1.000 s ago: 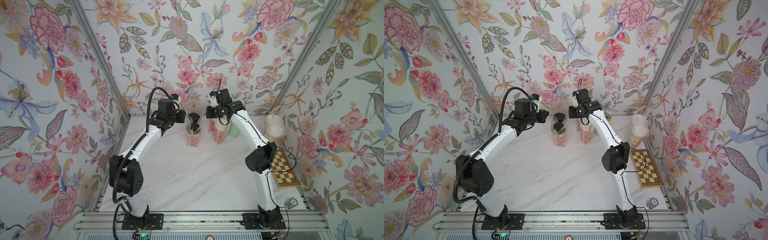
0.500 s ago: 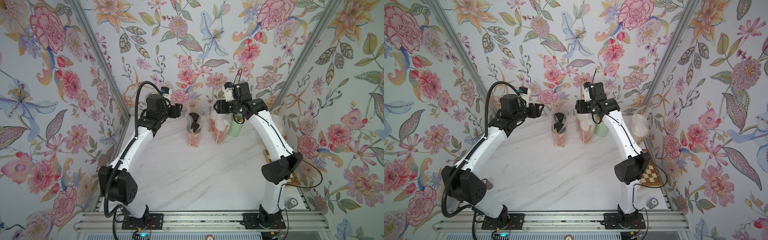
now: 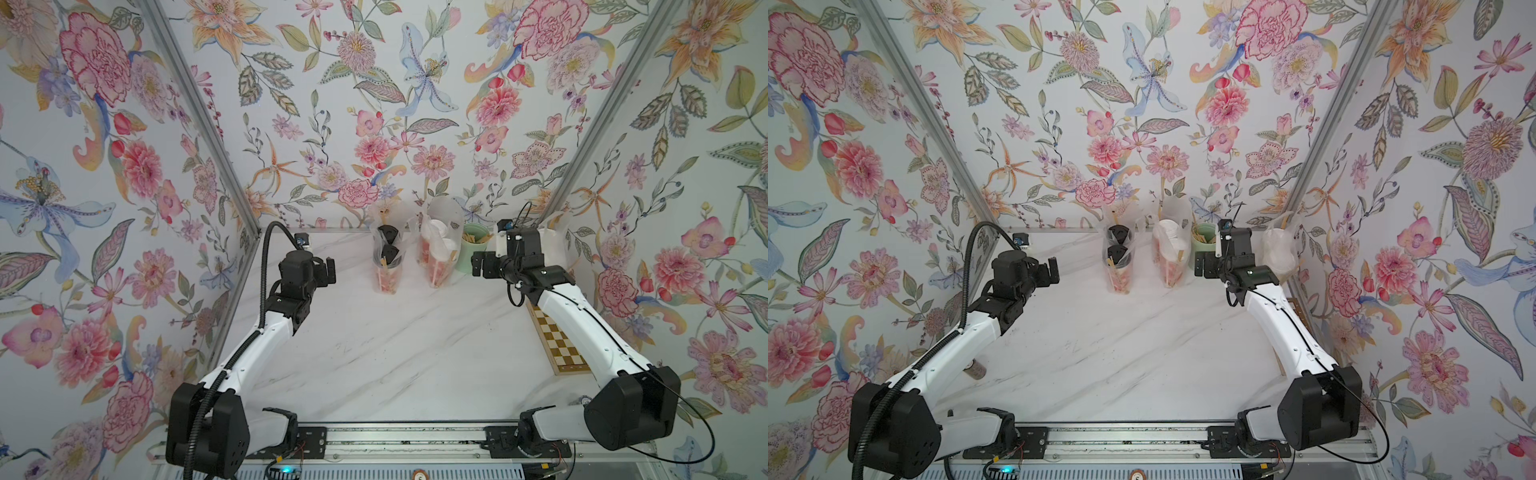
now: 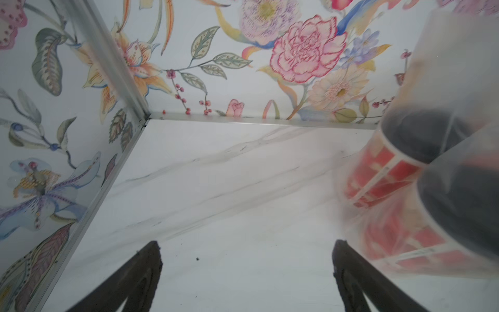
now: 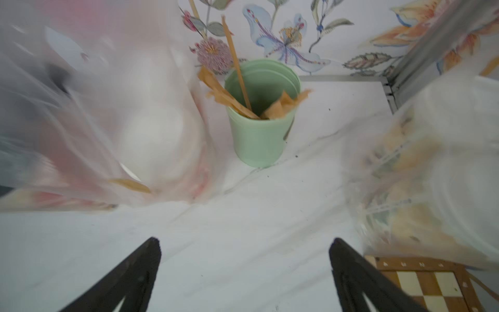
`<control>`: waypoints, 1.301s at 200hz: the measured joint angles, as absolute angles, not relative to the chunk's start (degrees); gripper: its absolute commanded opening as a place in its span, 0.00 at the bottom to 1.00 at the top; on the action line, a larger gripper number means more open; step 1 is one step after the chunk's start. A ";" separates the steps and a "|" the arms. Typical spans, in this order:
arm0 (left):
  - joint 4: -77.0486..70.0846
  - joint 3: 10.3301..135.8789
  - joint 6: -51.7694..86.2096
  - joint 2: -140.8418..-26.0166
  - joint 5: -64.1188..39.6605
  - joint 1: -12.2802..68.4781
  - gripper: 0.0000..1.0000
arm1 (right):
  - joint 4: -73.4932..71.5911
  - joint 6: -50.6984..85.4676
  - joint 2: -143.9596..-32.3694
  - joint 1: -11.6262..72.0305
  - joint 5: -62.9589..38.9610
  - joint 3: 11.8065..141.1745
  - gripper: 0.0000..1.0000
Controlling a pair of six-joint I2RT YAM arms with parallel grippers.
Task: Pack milk tea into plastic carrier bags
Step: Reset both arms
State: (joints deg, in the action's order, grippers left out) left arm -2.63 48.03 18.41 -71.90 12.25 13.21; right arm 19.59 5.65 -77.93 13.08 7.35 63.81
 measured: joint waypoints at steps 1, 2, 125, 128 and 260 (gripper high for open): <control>-3.03 47.48 18.41 -71.81 12.64 13.23 0.99 | 18.68 5.48 -77.78 12.97 7.66 62.87 1.00; -3.25 47.22 18.39 -71.75 12.84 13.23 0.99 | 18.24 5.41 -77.69 12.93 7.81 62.41 1.00; -64.18 15.07 -0.93 -84.51 27.24 12.08 0.99 | -41.95 -0.71 -83.70 3.31 7.55 30.30 1.00; -65.76 14.57 -1.21 -85.08 27.22 11.81 0.99 | -42.37 -0.75 -83.83 3.07 7.11 30.33 1.00; -78.50 11.40 0.03 -90.02 13.76 4.80 0.99 | -48.49 -2.31 -77.82 1.61 -0.49 17.10 1.00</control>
State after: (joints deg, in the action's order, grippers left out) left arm -78.50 11.40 0.03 -90.02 13.76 4.80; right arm -48.49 -2.31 -77.82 1.61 -0.49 17.10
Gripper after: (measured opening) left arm 0.993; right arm 0.997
